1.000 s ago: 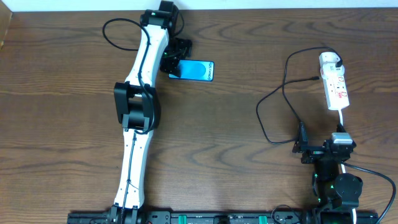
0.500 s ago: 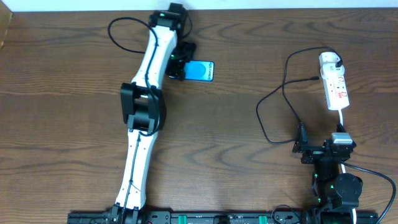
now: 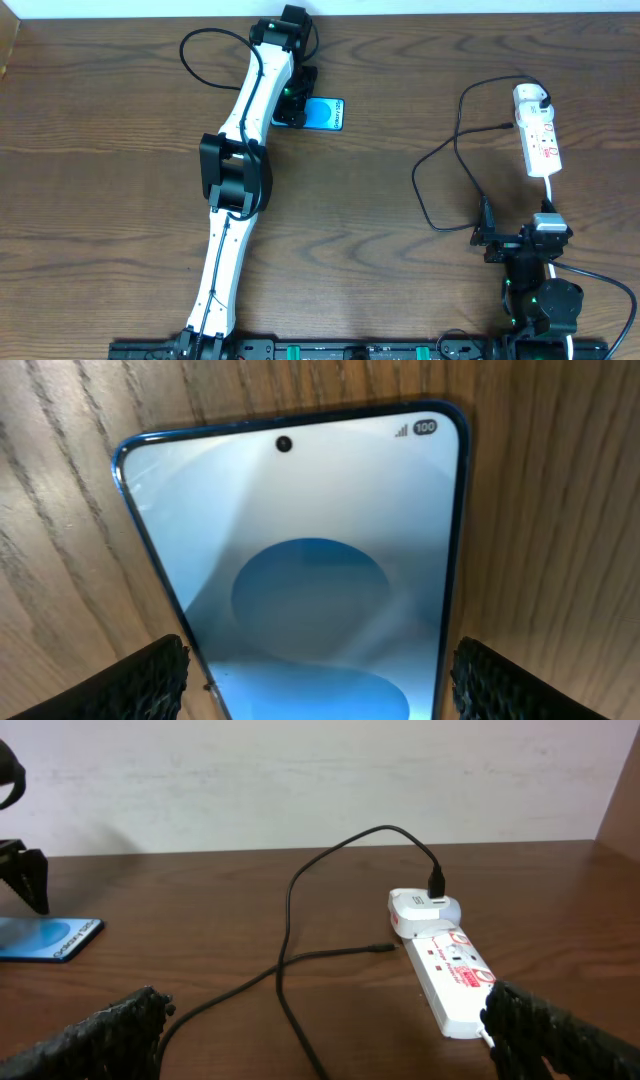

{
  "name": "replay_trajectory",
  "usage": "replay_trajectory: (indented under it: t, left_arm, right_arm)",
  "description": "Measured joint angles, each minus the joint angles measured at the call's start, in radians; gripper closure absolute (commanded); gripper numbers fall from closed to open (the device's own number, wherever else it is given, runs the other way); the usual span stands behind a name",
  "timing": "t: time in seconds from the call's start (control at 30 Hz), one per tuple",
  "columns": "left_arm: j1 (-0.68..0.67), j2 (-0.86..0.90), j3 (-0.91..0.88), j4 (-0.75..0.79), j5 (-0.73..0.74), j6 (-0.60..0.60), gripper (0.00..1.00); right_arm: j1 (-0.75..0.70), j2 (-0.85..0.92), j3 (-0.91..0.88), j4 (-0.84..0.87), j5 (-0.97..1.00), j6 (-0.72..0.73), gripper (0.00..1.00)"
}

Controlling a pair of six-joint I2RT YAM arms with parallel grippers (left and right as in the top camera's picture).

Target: Plug charger to phone and switch on socket

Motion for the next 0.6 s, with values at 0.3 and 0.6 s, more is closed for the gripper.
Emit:
replay_trajectory:
  t: [0.3, 0.6]
  left_arm:
    - [0.0, 0.002, 0.0, 0.005, 0.032, -0.007, 0.16]
    - [0.0, 0.005, 0.0, -0.033, 0.047, -0.011, 0.16]
  right_arm:
    - [0.0, 0.0, 0.0, 0.0, 0.0, 0.0, 0.01]
    - [0.0, 0.0, 0.0, 0.0, 0.0, 0.0, 0.01]
